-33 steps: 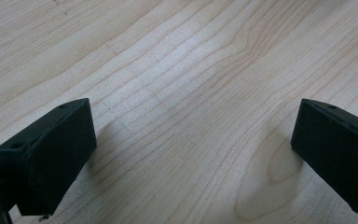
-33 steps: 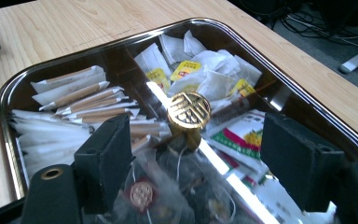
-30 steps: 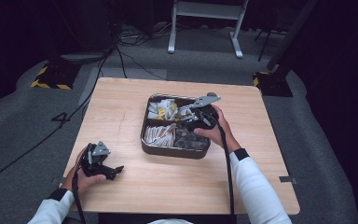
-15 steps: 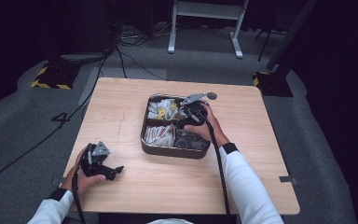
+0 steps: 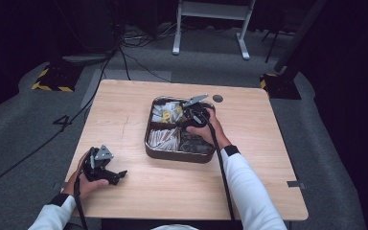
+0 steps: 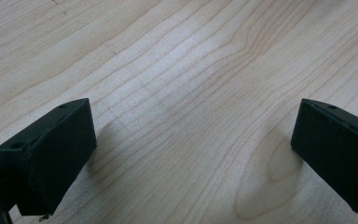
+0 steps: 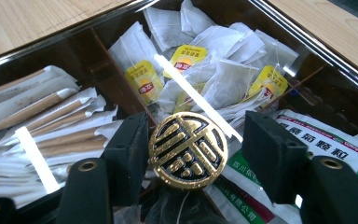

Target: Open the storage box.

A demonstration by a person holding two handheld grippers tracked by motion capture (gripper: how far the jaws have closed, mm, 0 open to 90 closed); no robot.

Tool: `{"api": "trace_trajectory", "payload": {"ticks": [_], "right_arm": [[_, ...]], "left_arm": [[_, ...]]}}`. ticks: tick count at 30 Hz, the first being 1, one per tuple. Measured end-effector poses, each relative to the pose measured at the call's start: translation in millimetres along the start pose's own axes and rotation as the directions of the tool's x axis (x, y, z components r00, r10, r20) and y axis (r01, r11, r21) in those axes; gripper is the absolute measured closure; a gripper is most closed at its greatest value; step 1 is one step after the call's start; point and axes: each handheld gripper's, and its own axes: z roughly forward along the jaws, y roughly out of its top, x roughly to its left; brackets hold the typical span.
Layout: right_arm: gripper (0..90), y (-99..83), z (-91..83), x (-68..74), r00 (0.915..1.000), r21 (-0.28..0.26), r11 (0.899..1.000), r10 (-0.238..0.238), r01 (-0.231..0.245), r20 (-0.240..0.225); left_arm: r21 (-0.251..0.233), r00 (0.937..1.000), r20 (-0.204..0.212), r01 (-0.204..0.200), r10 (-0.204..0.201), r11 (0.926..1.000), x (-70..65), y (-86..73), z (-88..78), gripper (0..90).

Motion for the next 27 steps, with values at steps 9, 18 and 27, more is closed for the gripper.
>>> {"api": "trace_trajectory", "payload": {"ticks": [9, 18, 27], "right_arm": [[58.6, -0.2, -0.1, 2.1, 0.9998, -0.016, 1.0, -0.002, 0.002, -0.022], [59.4, -0.2, -0.4, 3.9, 0.9998, -0.018, 1.0, -0.017, 0.016, -0.01], [59.5, 1.5, -1.0, 5.9, 0.9996, -0.018, 0.999, -0.026, 0.026, 0.001]], "left_arm": [[0.0, 1.0, 0.0, -0.003, 0.003, 1.0, 0.2, -0.1, -0.1, 0.2], [0.0, 1.0, 0.0, -0.003, 0.003, 1.0, 0.2, -0.1, -0.1, 0.2], [0.0, 1.0, 0.0, -0.003, 0.003, 1.0, 0.2, -0.1, -0.1, 0.2]]}}
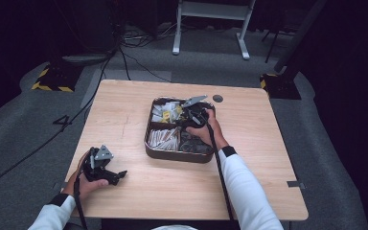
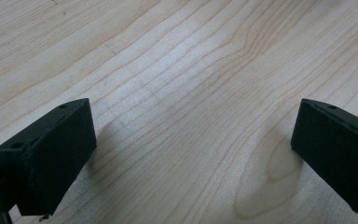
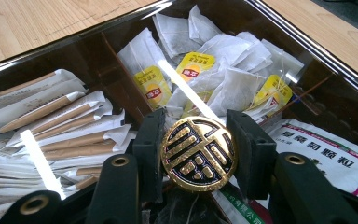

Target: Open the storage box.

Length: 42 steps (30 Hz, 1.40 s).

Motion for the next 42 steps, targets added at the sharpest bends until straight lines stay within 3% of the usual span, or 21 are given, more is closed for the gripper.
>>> {"api": "trace_trajectory", "payload": {"ticks": [24, 42], "right_arm": [[59.6, 10.6, -28.5, 0.0, 0.9998, -0.043, 0.999, -0.018, 0.018, 0.013], [59.7, 6.6, -53.0, -15.1, 0.9983, -0.04, 0.999, -0.009, 0.012, 0.058]], "left_arm": [[0.0, 1.0, 0.0, 0.0, 0.0, 1.0, 0.0, 0.0, 0.0, 0.2], [0.0, 1.0, 0.0, 0.0, 0.0, 1.0, 0.0, 0.0, 0.0, 0.2]]}}
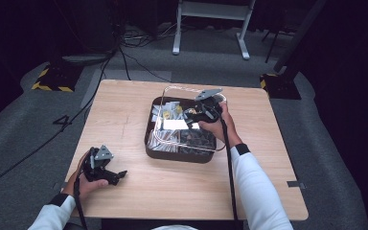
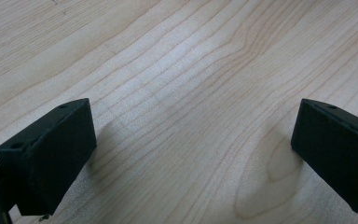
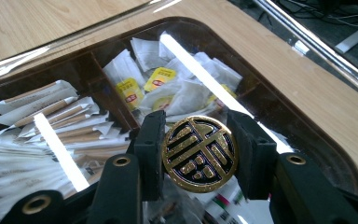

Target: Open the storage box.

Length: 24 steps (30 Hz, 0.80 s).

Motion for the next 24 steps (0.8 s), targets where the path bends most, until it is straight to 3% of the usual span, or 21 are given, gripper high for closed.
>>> {"api": "trace_trajectory", "payload": {"ticks": [24], "right_arm": [[59.7, -37.1, -70.6, -39.9, 0.993, -0.035, 0.998, 0.051, -0.047, 0.106]], "left_arm": [[0.0, 1.0, 0.0, 0.0, 0.0, 1.0, 0.0, 0.0, 0.0, 0.2]]}}
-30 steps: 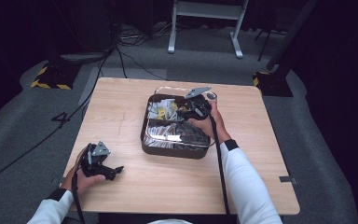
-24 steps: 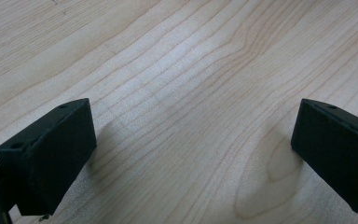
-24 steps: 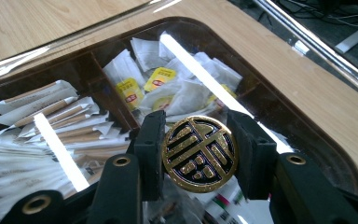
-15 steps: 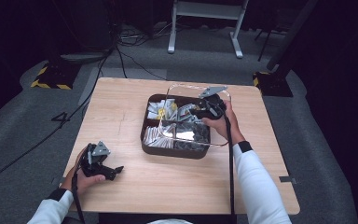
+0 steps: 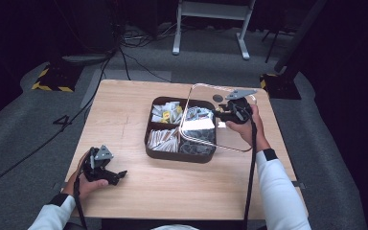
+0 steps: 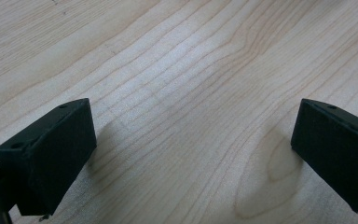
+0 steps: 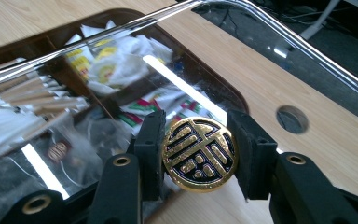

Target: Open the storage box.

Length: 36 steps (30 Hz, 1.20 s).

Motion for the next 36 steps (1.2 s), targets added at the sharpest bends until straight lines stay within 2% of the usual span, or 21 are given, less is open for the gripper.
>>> {"api": "trace_trajectory", "payload": {"ticks": [7, 20, 33, 36], "right_arm": [[59.7, -17.0, -11.5, -14.4, 0.9994, 0.023, 1.0, 0.017, -0.018, 0.03], [59.7, -50.3, -32.2, -42.2, 0.9966, 0.034, 0.997, 0.068, -0.069, 0.046], [59.7, -80.4, -49.7, -61.4, 0.9916, 0.039, 0.993, 0.113, -0.115, 0.063], [59.7, -88.4, -52.9, -64.5, 0.9909, 0.054, 0.991, 0.115, -0.119, 0.069]], "left_arm": [[0.0, 1.0, 0.0, 0.0, 0.0, 1.0, 0.0, 0.0, 0.0, 0.2], [0.0, 1.0, 0.0, 0.0, 0.0, 1.0, 0.0, 0.0, 0.0, 0.2], [0.0, 1.0, 0.003, 0.0, 0.0, 1.0, 0.1, 0.1, 0.1, 0.2], [0.0, 1.0, 0.002, -0.002, 0.002, 1.0, 0.2, 0.2, 0.2, 0.2]]}}
